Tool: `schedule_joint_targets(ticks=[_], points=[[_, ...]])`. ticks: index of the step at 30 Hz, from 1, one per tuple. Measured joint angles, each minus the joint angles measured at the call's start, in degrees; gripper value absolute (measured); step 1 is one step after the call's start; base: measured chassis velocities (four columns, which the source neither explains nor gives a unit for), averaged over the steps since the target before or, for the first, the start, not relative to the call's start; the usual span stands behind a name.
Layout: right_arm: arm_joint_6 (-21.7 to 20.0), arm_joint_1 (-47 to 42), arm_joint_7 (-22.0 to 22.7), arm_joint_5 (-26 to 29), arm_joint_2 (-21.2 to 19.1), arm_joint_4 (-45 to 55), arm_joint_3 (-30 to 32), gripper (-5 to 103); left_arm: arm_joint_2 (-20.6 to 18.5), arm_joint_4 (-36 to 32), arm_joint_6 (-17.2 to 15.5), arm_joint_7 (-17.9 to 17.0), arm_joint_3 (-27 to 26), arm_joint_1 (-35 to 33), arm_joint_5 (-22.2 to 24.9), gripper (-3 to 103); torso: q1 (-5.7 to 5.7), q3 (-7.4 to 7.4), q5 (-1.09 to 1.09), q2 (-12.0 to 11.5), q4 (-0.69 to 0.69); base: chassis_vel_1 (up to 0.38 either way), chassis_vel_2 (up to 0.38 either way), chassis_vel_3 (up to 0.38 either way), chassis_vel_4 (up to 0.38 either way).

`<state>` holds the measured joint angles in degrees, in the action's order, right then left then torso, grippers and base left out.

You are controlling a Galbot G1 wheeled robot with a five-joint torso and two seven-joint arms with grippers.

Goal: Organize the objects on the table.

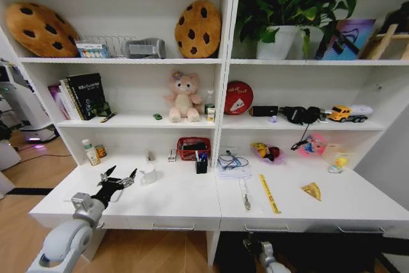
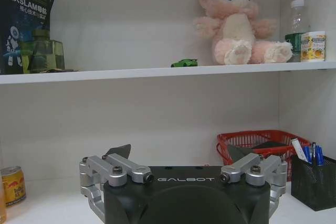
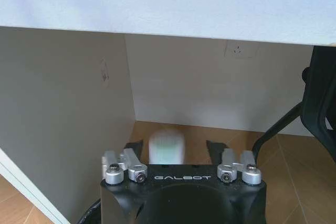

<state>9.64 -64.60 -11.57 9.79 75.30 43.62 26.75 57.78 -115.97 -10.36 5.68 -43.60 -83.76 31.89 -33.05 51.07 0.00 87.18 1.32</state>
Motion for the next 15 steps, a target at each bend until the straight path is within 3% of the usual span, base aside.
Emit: schedule_joint_targets(ticks=[2,3,4,6,8,9,15], points=[[-0.13,-0.01,0.09,0.00,0.00,0.07,-0.02,71,0.00,0.00,0.00,0.00,0.00,0.00,0.00,100,0.00,0.00,0.00,0.00,0.00,0.000,0.000,0.000,0.000],[-0.17,-0.02,0.18,0.02,0.01,0.17,-0.06,83,0.00,0.00,0.00,0.00,0.00,0.00,0.00,100,0.00,0.00,0.00,0.00,0.00,0.000,0.000,0.000,0.000],[-0.17,-0.02,0.18,0.02,0.01,0.17,-0.06,83,0.00,0.00,0.00,0.00,0.00,0.00,0.00,100,0.00,0.00,0.00,0.00,0.00,0.000,0.000,0.000,0.000],[-0.24,-0.20,0.28,0.02,0.05,0.65,-0.06,93,0.00,0.00,0.00,0.00,0.00,0.00,0.00,100,0.00,0.00,0.00,0.00,-0.01,0.000,0.000,0.000,0.000],[-0.27,-0.56,0.39,0.03,0.06,1.11,-0.05,93,0.00,0.00,0.00,0.00,0.00,0.00,0.00,100,0.00,0.00,0.00,0.00,-0.01,0.000,0.000,0.000,0.000],[-0.27,-1.22,0.57,0.07,0.06,1.87,-0.08,99,0.00,0.00,0.00,0.00,0.00,0.00,0.00,100,0.00,0.00,0.00,0.00,-0.01,0.000,0.000,0.000,0.000],[-1.72,-7.95,0.80,0.98,-0.01,8.72,-0.91,100,0.00,0.00,0.00,0.00,0.00,0.00,0.00,100,0.00,0.00,0.00,0.01,-0.01,0.000,0.000,0.000,0.000]])
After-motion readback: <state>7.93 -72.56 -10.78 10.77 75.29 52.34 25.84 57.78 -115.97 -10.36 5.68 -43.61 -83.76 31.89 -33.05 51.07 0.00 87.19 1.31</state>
